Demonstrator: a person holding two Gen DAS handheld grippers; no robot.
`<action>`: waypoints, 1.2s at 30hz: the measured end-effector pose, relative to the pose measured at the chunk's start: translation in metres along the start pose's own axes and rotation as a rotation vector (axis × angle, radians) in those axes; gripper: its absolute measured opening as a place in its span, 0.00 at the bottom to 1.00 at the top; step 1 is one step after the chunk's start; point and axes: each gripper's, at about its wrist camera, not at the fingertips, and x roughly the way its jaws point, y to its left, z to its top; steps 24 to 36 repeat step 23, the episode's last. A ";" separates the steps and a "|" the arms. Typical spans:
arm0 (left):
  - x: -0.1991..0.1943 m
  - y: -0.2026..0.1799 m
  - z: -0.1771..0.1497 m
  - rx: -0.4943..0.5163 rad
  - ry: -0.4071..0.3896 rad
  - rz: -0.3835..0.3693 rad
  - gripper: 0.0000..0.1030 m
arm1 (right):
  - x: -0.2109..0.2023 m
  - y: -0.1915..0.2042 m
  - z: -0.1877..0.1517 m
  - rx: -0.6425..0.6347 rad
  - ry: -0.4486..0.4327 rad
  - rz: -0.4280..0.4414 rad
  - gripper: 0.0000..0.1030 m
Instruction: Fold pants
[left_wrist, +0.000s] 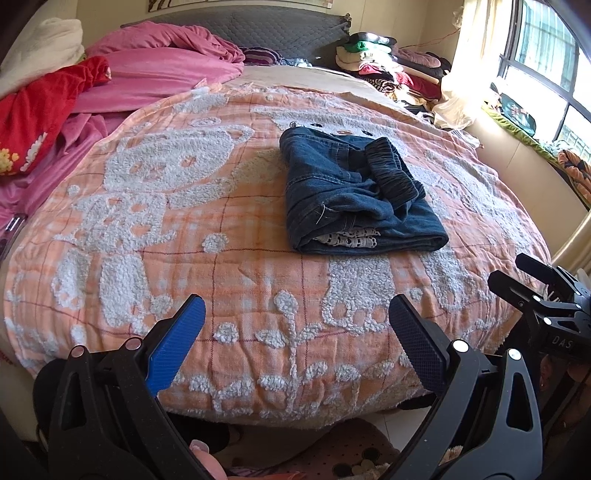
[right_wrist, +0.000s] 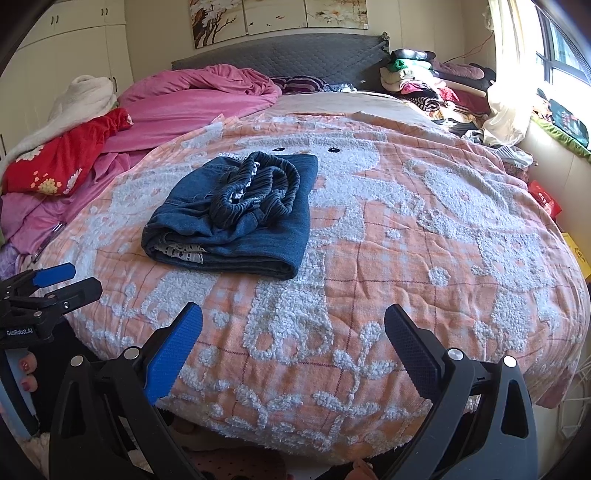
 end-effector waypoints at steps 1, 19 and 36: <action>0.001 0.000 0.000 0.002 0.002 -0.001 0.91 | 0.000 -0.001 0.001 0.002 -0.001 -0.001 0.95; 0.052 0.111 0.057 -0.153 0.093 0.199 0.91 | 0.023 -0.148 0.044 0.185 0.012 -0.153 0.95; 0.089 0.195 0.094 -0.206 0.125 0.397 0.91 | 0.051 -0.254 0.076 0.248 0.032 -0.307 0.95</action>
